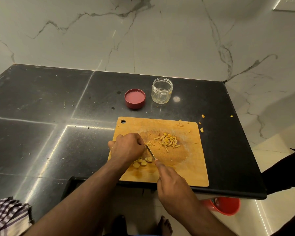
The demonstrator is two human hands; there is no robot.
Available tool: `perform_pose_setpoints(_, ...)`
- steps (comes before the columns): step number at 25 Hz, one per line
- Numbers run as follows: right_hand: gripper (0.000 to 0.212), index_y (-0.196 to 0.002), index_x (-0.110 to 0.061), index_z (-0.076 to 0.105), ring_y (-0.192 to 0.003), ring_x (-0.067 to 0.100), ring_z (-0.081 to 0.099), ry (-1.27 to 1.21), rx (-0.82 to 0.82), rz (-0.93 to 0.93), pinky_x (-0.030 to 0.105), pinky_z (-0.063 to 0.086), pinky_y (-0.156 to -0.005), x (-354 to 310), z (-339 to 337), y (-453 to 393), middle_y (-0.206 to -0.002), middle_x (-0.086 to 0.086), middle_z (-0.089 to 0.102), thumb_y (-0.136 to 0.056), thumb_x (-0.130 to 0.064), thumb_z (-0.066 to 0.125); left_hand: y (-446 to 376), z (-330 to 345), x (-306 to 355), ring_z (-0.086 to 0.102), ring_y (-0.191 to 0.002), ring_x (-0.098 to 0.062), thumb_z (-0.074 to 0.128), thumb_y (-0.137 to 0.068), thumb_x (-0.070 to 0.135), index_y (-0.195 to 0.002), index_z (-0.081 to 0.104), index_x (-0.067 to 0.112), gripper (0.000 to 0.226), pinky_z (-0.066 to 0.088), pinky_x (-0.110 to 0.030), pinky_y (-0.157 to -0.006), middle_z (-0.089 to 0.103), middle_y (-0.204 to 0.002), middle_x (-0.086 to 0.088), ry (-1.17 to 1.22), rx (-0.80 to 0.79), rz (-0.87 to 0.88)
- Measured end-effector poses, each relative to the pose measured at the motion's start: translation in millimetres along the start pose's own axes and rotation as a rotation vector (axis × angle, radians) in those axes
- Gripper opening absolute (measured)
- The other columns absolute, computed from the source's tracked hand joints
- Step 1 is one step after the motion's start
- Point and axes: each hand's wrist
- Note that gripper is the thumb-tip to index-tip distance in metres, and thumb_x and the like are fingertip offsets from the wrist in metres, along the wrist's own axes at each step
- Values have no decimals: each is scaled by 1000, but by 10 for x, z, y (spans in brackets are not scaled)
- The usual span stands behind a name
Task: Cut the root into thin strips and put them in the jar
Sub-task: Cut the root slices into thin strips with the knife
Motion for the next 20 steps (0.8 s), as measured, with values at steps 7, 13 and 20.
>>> perform_pose_setpoints(7,54,-155,-31,17,-101,17,56,39,-45,11,30,46,-81,44,-63,128,-135,-3,46,-103,-25,32,-66,-148,106,54,-99,-17,60,-89,35,-87,66,31,7,33,-49,-99,66,-86,11,-53,-115,-38)
perform_pose_setpoints(13,54,-153,-38,18,-88,13,54,-38,40,19,32,47,-77,163,-131,164,-118,-12,46,-103,-28,33,-91,-157,46,59,-93,-13,60,-88,29,-81,66,33,10,39,-48,-98,67,-82,15,8,-145,-18)
perform_pose_setpoints(20,52,-152,-40,19,-106,7,51,-93,-32,-26,25,45,-88,130,-38,2,-136,-14,43,-104,-27,34,-129,-311,-51,60,-96,-9,64,-92,22,-78,63,38,21,49,-46,-93,61,-87,22,79,-134,12)
Point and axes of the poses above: each hand's wrist, its own y-axis away from the middle knuckle, its own z-axis out of the palm, x = y × z
